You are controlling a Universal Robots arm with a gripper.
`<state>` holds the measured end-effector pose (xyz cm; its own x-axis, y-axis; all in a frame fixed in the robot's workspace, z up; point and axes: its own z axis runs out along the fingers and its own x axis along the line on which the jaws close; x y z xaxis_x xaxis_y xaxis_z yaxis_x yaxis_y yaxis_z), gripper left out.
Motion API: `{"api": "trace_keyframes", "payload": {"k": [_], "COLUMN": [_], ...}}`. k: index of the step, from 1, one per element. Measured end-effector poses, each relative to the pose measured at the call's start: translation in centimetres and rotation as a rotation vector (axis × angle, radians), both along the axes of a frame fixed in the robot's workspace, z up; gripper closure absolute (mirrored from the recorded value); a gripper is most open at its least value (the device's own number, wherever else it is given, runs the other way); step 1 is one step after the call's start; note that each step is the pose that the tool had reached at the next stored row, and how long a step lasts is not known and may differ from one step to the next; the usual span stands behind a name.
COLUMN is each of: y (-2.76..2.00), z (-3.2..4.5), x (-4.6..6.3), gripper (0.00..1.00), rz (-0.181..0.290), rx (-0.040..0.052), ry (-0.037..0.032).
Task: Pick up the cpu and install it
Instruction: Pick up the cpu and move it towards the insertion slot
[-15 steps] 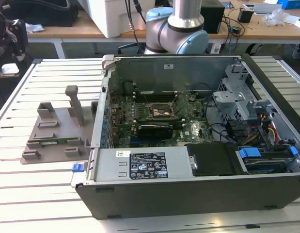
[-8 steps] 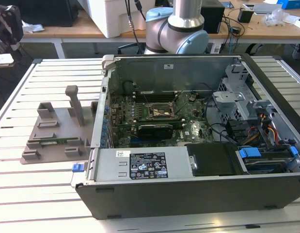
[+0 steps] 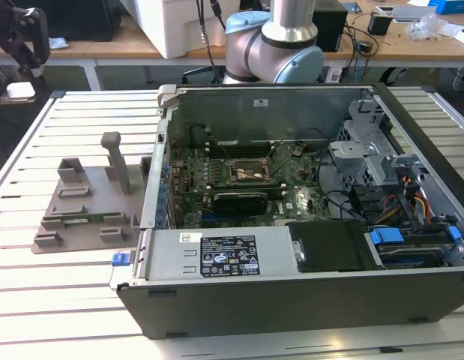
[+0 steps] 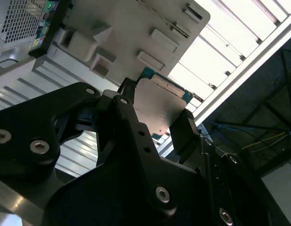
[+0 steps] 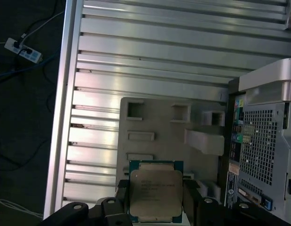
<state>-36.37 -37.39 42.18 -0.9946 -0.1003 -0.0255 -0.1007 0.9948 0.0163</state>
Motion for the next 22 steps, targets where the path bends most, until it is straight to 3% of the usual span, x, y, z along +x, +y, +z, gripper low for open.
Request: {"api": "trace_keyframes", "payload": {"k": [7, 10, 13, 19, 22], "y": [0.0, 0.01, 0.05, 0.15, 0.2], "z": [0.0, 0.0, -0.01, -0.02, -0.03], "x": [4.6, 6.0, 8.8, 12.3, 13.5], "gripper": [0.45, 0.45, 0.45, 0.45, 0.45], "rz": [0.0, 0.0, 0.0, 0.0, 0.0], "rx": [0.0, 0.0, 0.0, 0.0, 0.0], "ry": [0.0, 0.0002, 0.001, 0.0018, 0.0021]}}
